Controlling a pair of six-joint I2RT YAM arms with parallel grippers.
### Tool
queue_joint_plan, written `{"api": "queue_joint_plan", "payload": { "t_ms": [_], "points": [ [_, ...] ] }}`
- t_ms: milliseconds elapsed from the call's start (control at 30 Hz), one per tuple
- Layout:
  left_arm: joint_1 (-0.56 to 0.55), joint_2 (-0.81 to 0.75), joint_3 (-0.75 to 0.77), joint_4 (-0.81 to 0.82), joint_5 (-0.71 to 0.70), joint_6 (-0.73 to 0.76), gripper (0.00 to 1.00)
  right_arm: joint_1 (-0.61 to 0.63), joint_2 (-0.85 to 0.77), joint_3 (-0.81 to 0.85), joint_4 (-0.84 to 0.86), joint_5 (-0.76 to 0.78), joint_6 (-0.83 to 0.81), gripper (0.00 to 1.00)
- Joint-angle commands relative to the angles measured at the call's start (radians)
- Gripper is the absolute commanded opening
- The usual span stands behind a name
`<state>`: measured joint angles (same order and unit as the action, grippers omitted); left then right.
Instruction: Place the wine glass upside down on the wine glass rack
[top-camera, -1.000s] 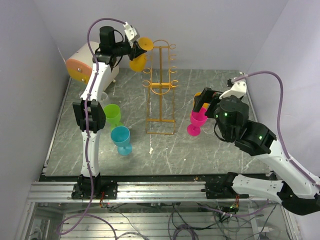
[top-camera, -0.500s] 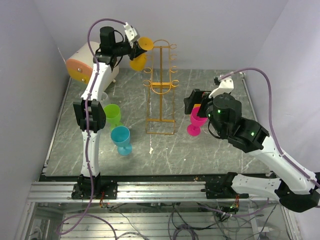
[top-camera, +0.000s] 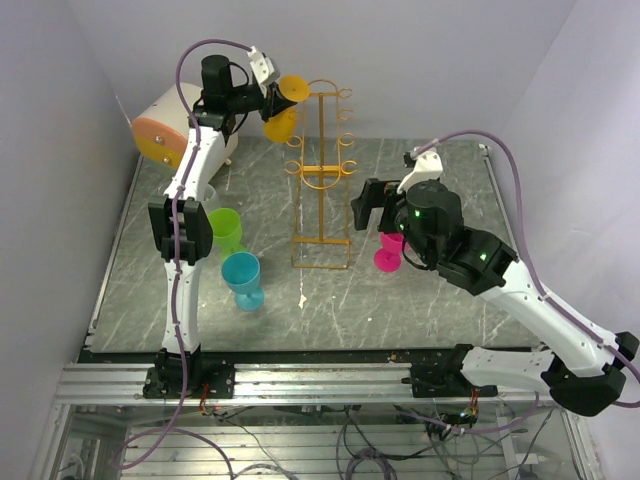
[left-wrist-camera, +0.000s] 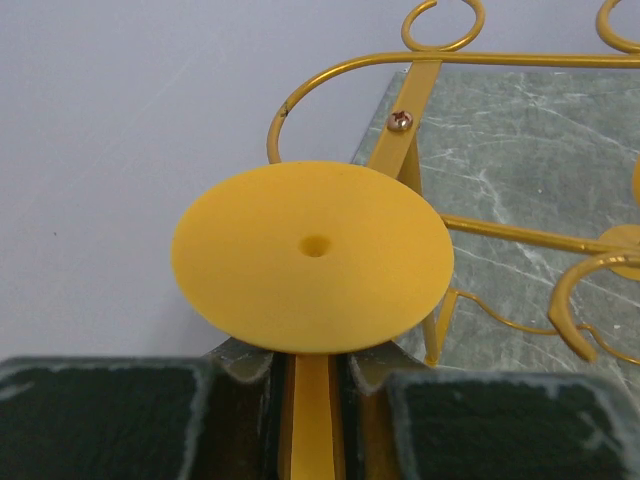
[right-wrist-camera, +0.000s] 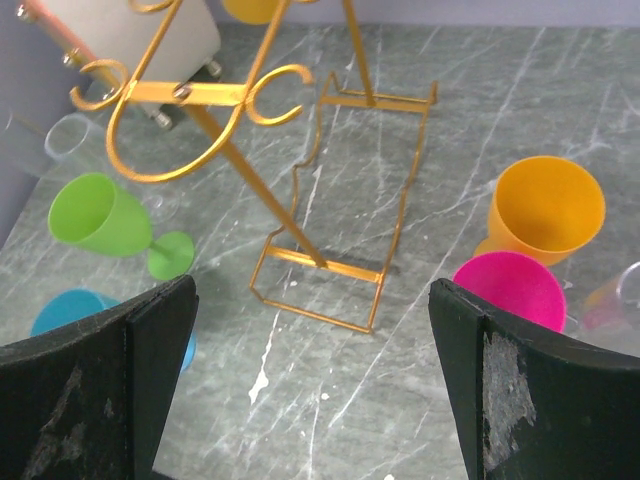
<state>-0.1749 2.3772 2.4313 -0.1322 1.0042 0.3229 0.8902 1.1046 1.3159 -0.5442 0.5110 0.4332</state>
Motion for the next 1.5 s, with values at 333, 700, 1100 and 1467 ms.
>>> {"api": "queue_joint_plan", "payload": {
  "t_ms": [333,700,1100,1467],
  "points": [
    [-0.011,0.011,0.001,0.058,0.022,0.014,0.07,-0.239,0.107,0.178,0.028,-0.114,0.099,1.00],
    [-0.023,-0.015,-0.061,0.090,0.045,0.004,0.11,-0.284,0.110,0.126,0.086,-0.228,0.115,1.00],
    [-0.028,-0.042,-0.108,0.079,-0.012,0.038,0.41,-0.290,0.109,0.103,0.100,-0.259,0.122,0.99],
    [-0.023,-0.130,-0.203,-0.018,-0.099,0.170,0.62,-0.292,0.123,0.131,0.013,-0.150,0.114,0.99]
  ]
}}
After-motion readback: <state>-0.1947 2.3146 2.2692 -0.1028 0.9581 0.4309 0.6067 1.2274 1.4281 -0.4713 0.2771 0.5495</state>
